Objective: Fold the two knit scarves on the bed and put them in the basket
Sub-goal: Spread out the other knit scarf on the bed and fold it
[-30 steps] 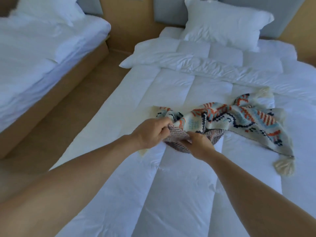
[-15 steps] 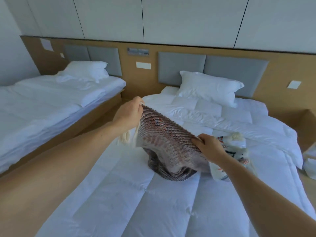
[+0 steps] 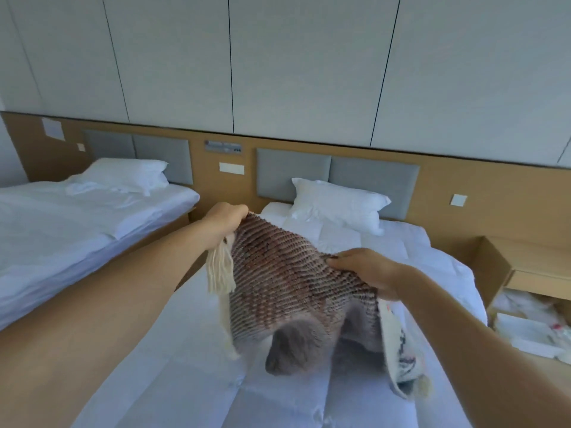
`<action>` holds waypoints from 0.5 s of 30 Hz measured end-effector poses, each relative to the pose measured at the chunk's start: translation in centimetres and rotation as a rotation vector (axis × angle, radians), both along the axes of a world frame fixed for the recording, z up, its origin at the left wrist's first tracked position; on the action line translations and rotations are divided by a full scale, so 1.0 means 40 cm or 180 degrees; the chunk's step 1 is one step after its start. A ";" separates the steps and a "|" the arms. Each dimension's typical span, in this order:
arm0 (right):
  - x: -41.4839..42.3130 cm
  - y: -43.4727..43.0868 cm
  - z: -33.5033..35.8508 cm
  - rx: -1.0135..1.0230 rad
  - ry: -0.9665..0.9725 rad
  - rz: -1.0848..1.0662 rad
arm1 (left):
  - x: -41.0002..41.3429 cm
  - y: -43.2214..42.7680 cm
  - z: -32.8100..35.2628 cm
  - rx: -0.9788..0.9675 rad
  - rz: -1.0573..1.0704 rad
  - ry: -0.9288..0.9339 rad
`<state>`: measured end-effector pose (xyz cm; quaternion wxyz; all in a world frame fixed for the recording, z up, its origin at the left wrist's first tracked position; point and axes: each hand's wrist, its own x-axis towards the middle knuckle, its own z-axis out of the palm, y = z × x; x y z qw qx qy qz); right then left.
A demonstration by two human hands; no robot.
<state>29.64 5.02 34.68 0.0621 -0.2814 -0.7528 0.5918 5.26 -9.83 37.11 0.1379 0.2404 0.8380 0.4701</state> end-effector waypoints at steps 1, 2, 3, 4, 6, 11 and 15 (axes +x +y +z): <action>-0.004 -0.012 0.033 -0.0232 0.0236 -0.0034 | -0.004 -0.005 0.019 0.0037 -0.0103 -0.0064; -0.013 -0.021 0.062 -0.0438 0.0493 -0.0112 | -0.014 -0.010 0.035 0.0064 -0.0212 -0.0083; -0.026 -0.029 0.083 -0.0568 0.0719 -0.0212 | -0.026 -0.015 0.047 0.0074 -0.0304 -0.0073; -0.040 -0.039 0.098 -0.0547 0.0867 -0.0340 | -0.039 -0.021 0.056 0.0072 -0.0344 -0.0030; -0.072 -0.056 0.102 -0.0097 0.0888 -0.0682 | -0.064 -0.030 0.059 0.0055 -0.0310 0.0030; -0.127 -0.092 0.040 0.0474 0.0595 -0.1446 | -0.082 -0.044 0.004 -0.0173 -0.0061 -0.0179; -0.173 -0.143 0.006 0.1170 0.0175 -0.1121 | -0.019 -0.019 -0.041 0.0337 -0.0818 -0.0503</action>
